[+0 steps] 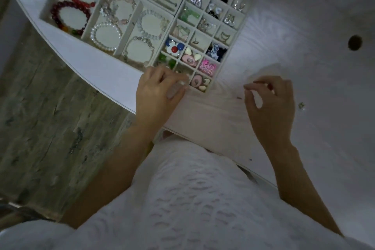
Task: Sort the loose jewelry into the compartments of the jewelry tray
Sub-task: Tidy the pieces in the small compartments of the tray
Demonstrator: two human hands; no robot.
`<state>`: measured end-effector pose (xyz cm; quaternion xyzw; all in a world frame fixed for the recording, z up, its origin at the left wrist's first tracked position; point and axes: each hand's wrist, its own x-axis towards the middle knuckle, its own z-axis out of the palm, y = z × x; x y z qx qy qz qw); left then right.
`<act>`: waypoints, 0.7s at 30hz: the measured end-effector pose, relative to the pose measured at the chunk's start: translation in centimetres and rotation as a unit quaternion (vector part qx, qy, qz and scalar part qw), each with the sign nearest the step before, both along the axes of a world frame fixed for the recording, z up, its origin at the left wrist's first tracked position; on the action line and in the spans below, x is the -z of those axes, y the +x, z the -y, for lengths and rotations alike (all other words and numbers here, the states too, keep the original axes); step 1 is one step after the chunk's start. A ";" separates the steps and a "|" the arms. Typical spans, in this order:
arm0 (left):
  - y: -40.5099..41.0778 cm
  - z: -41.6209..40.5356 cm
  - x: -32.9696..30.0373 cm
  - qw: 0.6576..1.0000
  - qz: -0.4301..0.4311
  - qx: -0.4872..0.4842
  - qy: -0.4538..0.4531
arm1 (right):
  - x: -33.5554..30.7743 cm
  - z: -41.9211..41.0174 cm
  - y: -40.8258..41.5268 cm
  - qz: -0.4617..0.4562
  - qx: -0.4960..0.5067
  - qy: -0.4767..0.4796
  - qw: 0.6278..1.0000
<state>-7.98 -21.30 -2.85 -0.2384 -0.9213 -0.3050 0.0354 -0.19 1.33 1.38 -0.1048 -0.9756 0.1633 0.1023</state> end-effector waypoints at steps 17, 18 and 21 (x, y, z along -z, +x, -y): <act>0.9 -1.2 -0.2 0.996 0.085 -0.013 -0.031 | 4.7 0.0 2.1 0.104 0.097 -0.169 0.975; 0.9 -1.2 -0.4 0.996 0.085 -0.014 -0.031 | 4.5 -0.1 2.1 0.104 0.096 -0.173 0.975; 0.8 -1.3 -0.5 0.996 0.078 -0.010 -0.033 | 3.7 -0.6 1.9 0.098 0.106 -0.202 0.969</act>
